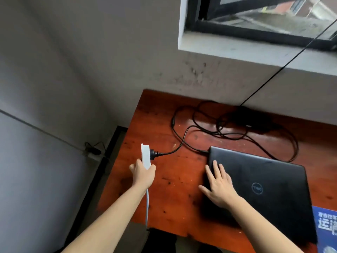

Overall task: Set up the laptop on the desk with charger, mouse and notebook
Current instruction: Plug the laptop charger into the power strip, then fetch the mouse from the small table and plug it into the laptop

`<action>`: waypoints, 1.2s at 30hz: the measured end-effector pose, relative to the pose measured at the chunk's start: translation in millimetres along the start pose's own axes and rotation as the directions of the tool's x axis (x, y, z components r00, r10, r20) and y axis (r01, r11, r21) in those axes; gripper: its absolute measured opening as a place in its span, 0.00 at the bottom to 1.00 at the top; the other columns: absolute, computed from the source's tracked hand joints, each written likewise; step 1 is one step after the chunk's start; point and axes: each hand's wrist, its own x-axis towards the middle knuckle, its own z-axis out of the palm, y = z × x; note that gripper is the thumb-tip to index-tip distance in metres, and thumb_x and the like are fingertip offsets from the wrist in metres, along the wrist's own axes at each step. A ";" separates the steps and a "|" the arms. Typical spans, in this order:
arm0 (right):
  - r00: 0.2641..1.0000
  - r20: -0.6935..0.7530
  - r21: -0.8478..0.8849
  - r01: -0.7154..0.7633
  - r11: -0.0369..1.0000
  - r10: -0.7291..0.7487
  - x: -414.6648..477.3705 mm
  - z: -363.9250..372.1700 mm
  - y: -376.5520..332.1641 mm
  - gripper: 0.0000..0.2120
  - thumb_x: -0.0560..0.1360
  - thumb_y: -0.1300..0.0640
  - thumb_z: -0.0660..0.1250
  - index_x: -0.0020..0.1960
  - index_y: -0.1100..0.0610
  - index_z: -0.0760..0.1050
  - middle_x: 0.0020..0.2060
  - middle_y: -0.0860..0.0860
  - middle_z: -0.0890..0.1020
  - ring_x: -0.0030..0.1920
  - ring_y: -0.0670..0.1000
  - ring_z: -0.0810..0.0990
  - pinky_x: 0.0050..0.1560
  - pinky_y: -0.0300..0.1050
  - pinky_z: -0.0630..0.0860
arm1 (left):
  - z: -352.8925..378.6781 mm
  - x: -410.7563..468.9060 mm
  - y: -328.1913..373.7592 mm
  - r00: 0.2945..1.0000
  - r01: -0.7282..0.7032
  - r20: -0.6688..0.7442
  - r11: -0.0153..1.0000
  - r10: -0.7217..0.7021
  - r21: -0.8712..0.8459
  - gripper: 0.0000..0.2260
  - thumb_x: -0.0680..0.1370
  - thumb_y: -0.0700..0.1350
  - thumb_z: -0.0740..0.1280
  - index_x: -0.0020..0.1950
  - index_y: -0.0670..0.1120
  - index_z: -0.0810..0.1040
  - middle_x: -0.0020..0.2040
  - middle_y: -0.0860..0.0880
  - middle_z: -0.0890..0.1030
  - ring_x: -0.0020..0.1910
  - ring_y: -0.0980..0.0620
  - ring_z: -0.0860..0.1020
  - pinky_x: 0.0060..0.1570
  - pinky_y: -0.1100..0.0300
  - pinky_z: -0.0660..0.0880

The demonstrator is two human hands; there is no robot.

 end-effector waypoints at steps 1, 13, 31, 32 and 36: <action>1.000 -0.017 -0.013 -0.005 1.000 0.004 0.5 7.9 -1.2 0.44 0.78 0.31 0.52 0.81 0.52 0.35 0.79 0.58 0.32 0.79 0.60 0.33 0.78 0.58 0.44 | 3.4 7.0 -1.3 1.000 -0.009 0.006 0.999 0.009 0.031 0.13 0.76 0.44 0.66 0.57 0.40 0.71 0.62 0.42 0.66 0.53 0.43 0.75 0.52 0.51 0.77; 1.000 0.008 0.019 -0.011 1.000 0.010 -2.8 10.8 -2.9 0.45 0.77 0.32 0.54 0.80 0.50 0.32 0.78 0.56 0.29 0.78 0.59 0.29 0.78 0.56 0.39 | 34.6 50.2 -22.7 0.986 -0.153 0.103 0.944 0.127 0.294 0.32 0.78 0.55 0.69 0.76 0.44 0.60 0.69 0.40 0.67 0.67 0.40 0.68 0.63 0.48 0.71; 0.719 -0.602 0.002 0.436 0.900 -0.347 -44.6 -79.2 29.3 0.32 0.81 0.40 0.60 0.79 0.55 0.61 0.79 0.60 0.58 0.79 0.61 0.57 0.76 0.59 0.61 | -14.6 -148.3 29.5 0.617 -0.396 -0.385 0.693 0.686 0.602 0.27 0.80 0.59 0.57 0.74 0.44 0.68 0.72 0.38 0.68 0.72 0.39 0.66 0.66 0.39 0.69; 0.713 -0.585 -0.010 0.470 0.882 -0.387 -53.4 -72.6 31.8 0.32 0.81 0.39 0.58 0.79 0.55 0.61 0.80 0.59 0.57 0.79 0.60 0.56 0.77 0.58 0.60 | -8.2 -172.0 14.1 0.633 -0.343 -0.416 0.718 0.653 0.605 0.27 0.80 0.59 0.57 0.74 0.45 0.68 0.73 0.38 0.67 0.72 0.38 0.65 0.65 0.39 0.69; 0.705 -0.504 -0.053 0.550 0.833 -0.498 -85.2 -50.7 24.8 0.33 0.82 0.38 0.55 0.80 0.54 0.57 0.81 0.58 0.53 0.80 0.59 0.53 0.77 0.57 0.56 | 1.2 -245.1 -43.2 0.711 -0.188 -0.430 0.740 0.556 0.646 0.29 0.80 0.61 0.53 0.75 0.45 0.67 0.74 0.38 0.66 0.73 0.38 0.65 0.64 0.38 0.69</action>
